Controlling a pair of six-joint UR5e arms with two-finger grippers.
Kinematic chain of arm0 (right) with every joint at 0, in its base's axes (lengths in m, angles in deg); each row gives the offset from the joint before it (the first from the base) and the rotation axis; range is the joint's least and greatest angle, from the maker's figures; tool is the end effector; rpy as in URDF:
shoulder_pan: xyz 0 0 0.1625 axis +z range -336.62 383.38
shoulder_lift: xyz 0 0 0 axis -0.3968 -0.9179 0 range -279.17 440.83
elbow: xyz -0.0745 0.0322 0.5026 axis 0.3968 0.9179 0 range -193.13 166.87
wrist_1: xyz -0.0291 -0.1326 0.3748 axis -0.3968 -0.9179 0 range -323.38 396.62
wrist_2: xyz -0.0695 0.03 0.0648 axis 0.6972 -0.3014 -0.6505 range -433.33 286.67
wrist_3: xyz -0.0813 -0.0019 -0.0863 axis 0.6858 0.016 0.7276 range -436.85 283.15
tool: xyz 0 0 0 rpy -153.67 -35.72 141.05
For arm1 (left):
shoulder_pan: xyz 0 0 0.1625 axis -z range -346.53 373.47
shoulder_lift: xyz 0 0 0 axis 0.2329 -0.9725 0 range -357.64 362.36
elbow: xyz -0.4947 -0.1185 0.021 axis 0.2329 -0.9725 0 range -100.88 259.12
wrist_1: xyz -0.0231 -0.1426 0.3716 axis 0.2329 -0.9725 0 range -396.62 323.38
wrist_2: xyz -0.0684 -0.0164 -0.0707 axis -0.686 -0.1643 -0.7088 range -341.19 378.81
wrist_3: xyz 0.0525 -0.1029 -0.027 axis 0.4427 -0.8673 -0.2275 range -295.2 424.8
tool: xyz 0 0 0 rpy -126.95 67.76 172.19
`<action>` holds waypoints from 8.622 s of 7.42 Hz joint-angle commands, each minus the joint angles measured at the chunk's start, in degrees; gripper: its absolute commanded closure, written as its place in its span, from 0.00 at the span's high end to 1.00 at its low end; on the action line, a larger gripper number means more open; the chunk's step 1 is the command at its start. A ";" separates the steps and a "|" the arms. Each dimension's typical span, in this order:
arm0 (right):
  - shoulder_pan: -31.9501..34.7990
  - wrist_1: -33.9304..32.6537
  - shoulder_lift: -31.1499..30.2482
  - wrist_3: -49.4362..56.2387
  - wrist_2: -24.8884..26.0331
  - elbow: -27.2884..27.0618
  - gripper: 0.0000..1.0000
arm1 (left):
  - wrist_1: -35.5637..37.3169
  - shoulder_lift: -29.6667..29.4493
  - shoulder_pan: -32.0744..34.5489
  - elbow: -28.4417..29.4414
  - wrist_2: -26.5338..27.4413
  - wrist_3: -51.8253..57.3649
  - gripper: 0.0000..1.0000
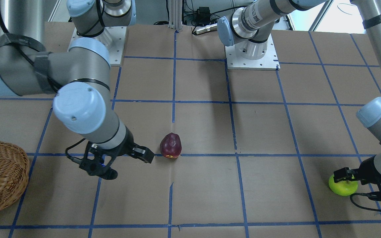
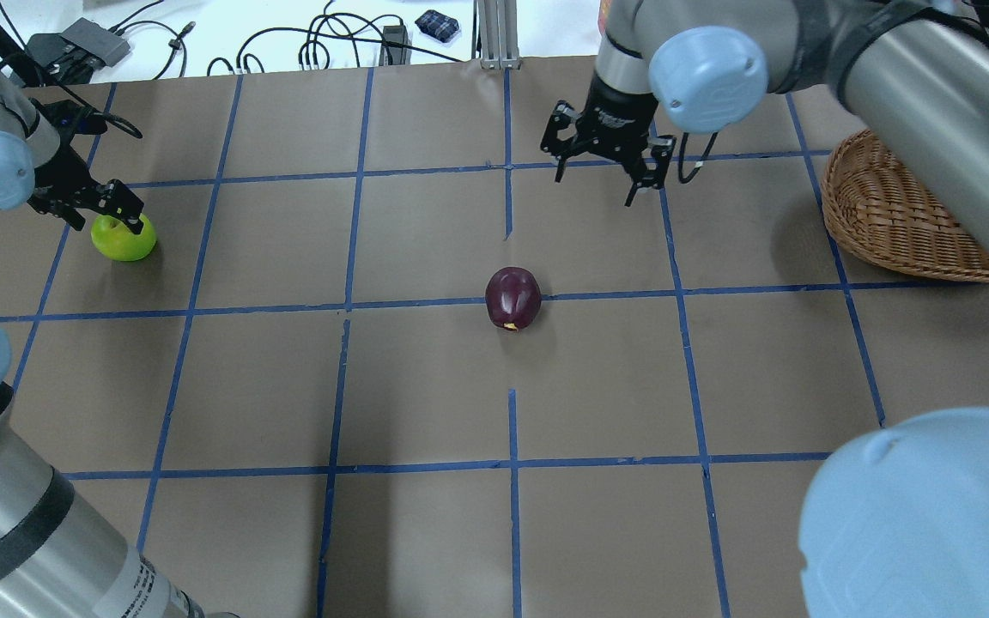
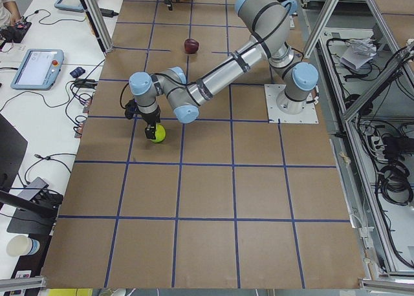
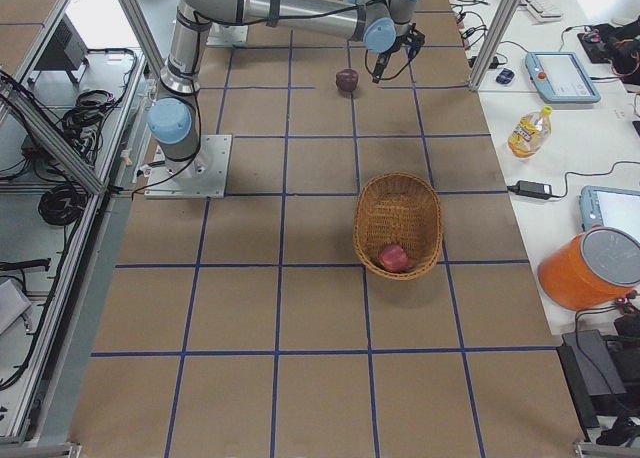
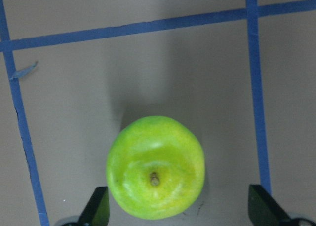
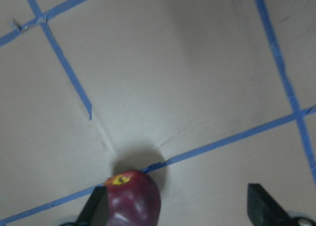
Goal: Put all apples into basket
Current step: 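Grasp the dark red apple with right gripper while left grasps green apple, then drop dark apple into basket with right while left sets green apple center, then lift the left gripper away while the right gripper reaches the green apple, then close the right gripper on the green apple and lift it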
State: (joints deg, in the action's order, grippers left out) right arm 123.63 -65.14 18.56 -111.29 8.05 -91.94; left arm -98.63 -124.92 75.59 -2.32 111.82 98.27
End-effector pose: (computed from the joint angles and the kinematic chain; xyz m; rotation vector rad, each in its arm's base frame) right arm 0.2708 -0.6487 0.3810 0.6436 2.9582 0.2037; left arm 0.2319 -0.7102 0.2673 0.1518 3.0987 0.0584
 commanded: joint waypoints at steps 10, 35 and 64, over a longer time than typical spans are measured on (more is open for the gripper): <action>6.10 -3.97 7.42 -3.62 -6.06 -6.79 0.95 | -24.39 9.93 10.12 3.78 -4.33 -6.39 0.27; -41.90 -1.63 2.87 58.26 14.60 1.20 1.00 | -19.27 26.45 39.93 -4.33 0.06 -43.68 1.00; -2.02 3.80 -1.51 3.27 1.58 -1.43 0.00 | -26.32 33.16 28.14 -5.56 -0.11 -34.53 1.00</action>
State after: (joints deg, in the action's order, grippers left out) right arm 126.63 -65.69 21.26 -113.20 8.90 -93.76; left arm -124.95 -91.80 103.67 -7.83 111.76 63.75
